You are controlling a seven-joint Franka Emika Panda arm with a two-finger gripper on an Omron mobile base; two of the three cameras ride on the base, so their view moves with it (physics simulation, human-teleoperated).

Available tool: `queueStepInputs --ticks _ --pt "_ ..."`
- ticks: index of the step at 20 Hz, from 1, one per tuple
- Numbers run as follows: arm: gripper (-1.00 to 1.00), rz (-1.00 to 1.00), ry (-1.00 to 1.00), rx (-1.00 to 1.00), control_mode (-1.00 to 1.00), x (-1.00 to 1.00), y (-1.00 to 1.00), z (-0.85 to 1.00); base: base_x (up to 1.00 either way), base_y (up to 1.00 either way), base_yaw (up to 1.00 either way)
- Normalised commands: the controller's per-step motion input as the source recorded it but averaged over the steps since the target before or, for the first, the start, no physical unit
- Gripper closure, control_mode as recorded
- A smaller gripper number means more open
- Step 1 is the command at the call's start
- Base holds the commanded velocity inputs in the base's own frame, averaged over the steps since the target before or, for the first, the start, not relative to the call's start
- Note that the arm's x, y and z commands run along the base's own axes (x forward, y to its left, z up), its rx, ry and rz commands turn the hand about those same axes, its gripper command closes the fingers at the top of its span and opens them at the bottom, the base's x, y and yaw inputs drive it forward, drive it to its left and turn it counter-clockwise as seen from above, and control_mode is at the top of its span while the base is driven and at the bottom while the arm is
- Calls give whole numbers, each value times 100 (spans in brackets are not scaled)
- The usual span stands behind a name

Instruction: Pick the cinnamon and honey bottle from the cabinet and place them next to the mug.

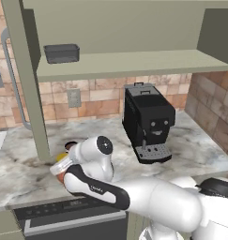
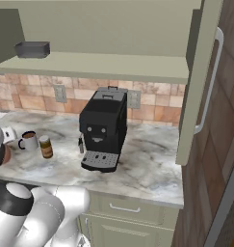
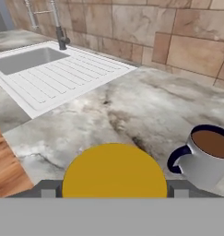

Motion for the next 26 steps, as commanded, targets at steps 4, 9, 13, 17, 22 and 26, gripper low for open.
queueStepInputs --ticks 4,9,13,17,22,26 --pt "100 0 0 0 -100 0 -2 -43 0 0 0" --pt "100 0 0 0 -100 0 -1 -29 0 0 0" --pt "100 0 0 0 -100 0 0 -15 0 0 0" --pt "100 0 0 0 -100 2 -1 -1 0 0 0" --pt "100 0 0 0 -100 21 -7 0 0 0 0" --pt "100 0 0 0 -100 27 -6 0 0 0 0"
